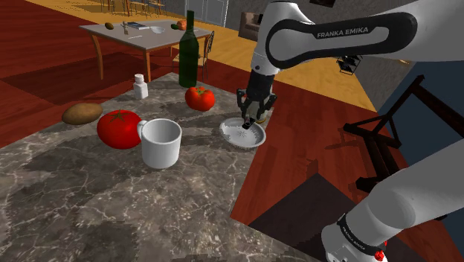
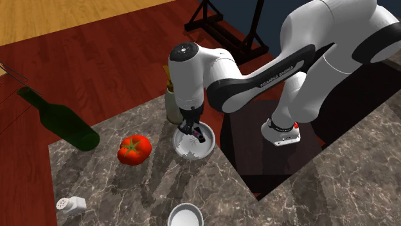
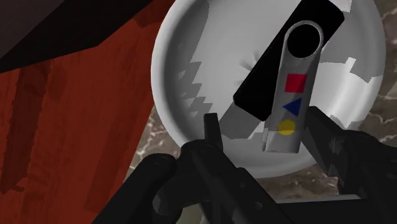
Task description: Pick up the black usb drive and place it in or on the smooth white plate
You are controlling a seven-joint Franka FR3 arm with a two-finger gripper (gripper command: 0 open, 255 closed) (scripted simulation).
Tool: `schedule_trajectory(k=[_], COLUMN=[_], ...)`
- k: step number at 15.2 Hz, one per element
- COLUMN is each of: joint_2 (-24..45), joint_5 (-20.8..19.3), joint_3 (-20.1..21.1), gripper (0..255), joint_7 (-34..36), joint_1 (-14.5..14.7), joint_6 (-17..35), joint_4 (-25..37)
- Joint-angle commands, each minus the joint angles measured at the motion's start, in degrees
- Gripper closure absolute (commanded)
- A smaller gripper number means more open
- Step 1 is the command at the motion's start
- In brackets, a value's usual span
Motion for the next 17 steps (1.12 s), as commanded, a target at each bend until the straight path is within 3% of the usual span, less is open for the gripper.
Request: schedule_trajectory(k=[1,10,17], joint_2=[0.1,2.44,2.44], joint_5=[0.03,-0.53,-0.53], joint_3=[0.01,0.68,0.68], gripper=[255,255,255], joint_7=[-0.2,0.24,0.24], joint_1=[-0.01,0.06,0.06], joint_6=[1.47,8.52,8.52], joint_4=[-1.36,-6.2,-6.2])
